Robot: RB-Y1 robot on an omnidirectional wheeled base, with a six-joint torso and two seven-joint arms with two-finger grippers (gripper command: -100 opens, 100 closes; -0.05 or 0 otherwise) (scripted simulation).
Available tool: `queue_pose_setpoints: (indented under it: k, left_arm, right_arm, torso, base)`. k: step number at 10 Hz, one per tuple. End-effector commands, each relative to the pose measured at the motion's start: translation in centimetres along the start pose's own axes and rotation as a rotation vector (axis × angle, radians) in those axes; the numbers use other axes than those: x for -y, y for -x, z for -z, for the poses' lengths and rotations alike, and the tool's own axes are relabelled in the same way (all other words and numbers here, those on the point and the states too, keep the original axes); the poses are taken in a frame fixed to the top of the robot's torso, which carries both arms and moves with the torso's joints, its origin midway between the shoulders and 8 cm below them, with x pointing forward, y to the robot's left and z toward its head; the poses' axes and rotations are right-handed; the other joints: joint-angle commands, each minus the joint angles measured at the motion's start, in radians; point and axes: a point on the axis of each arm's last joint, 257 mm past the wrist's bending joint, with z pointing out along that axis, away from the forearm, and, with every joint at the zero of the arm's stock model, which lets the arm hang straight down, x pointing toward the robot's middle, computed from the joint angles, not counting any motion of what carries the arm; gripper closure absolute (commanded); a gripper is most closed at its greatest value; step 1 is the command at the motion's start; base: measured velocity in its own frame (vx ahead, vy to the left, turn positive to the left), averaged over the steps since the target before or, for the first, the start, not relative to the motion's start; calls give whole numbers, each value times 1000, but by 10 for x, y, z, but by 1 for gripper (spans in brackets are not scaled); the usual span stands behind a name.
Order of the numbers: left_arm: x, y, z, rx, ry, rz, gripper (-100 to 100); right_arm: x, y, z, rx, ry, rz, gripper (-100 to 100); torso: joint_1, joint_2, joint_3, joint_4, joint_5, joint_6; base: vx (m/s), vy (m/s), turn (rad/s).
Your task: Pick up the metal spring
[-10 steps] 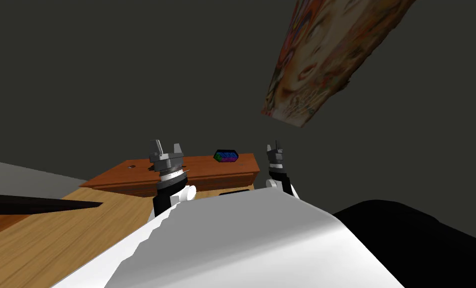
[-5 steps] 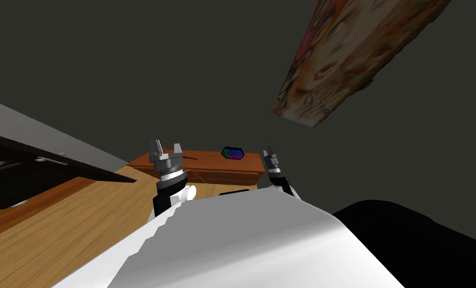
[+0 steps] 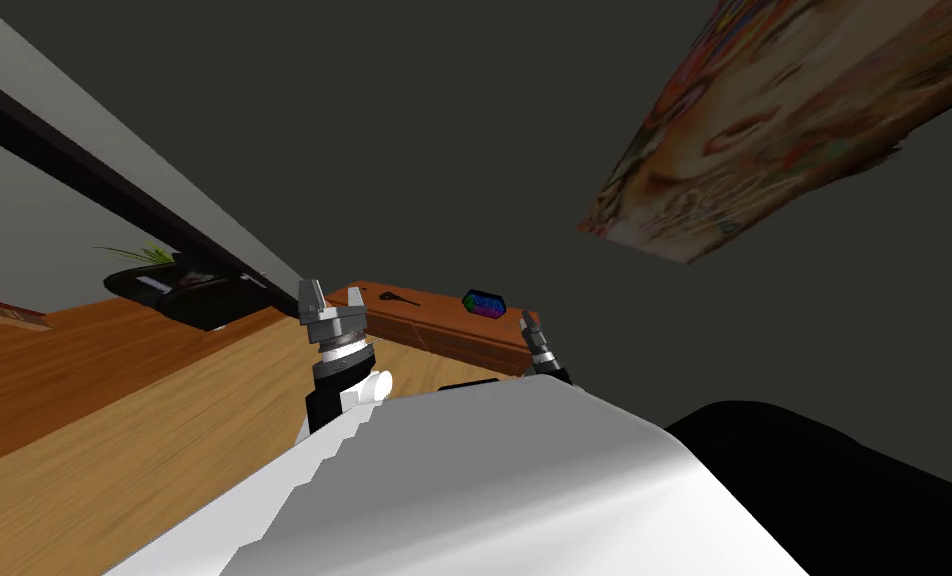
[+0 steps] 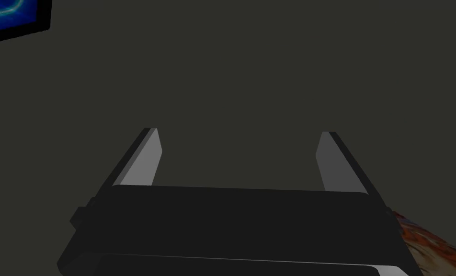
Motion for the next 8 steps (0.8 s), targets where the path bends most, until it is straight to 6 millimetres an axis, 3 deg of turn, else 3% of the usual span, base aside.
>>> queue_pose_setpoints:
  k: [1,2,3,5,6,7,8]
  left_arm:
    - [0,0,0,0,0,0,0]
    - [0,0,0,0,0,0,0]
    - [0,0,0,0,0,0,0]
    - [0,0,0,0,0,0,0]
    - [0,0,0,0,0,0,0]
    - [0,0,0,0,0,0,0]
    - [0,0,0,0,0,0,0]
  right_arm:
    - [24,-10,14,-41,-56,25,-100]
    - [45,-21,30,-78,-109,49,-100]
    - [45,-21,30,-78,-109,49,-100]
    - [87,-41,69,-159,-223,102,-100]
    - [88,-41,69,-159,-224,102,-100]
    - [103,-50,88,-202,-268,131,-100]
    - [110,-51,93,-205,-284,131,-100]
  torso:
    - [0,0,0,0,0,0]
    - [0,-1,-1,0,0,0]
    - [0,-1,-1,0,0,0]
    - [-1,-1,-1,0,0,0]
    - [0,-1,-1,0,0,0]
    - [0,-2,-1,0,0,0]
    - [0,-2,-1,0,0,0]
  base:
    - [-12,25,320]
    - [-14,38,446]
    - [-11,25,283]
    - [-12,35,421]
    - [-9,28,278]
    - [-6,35,419]
    - [0,21,197]
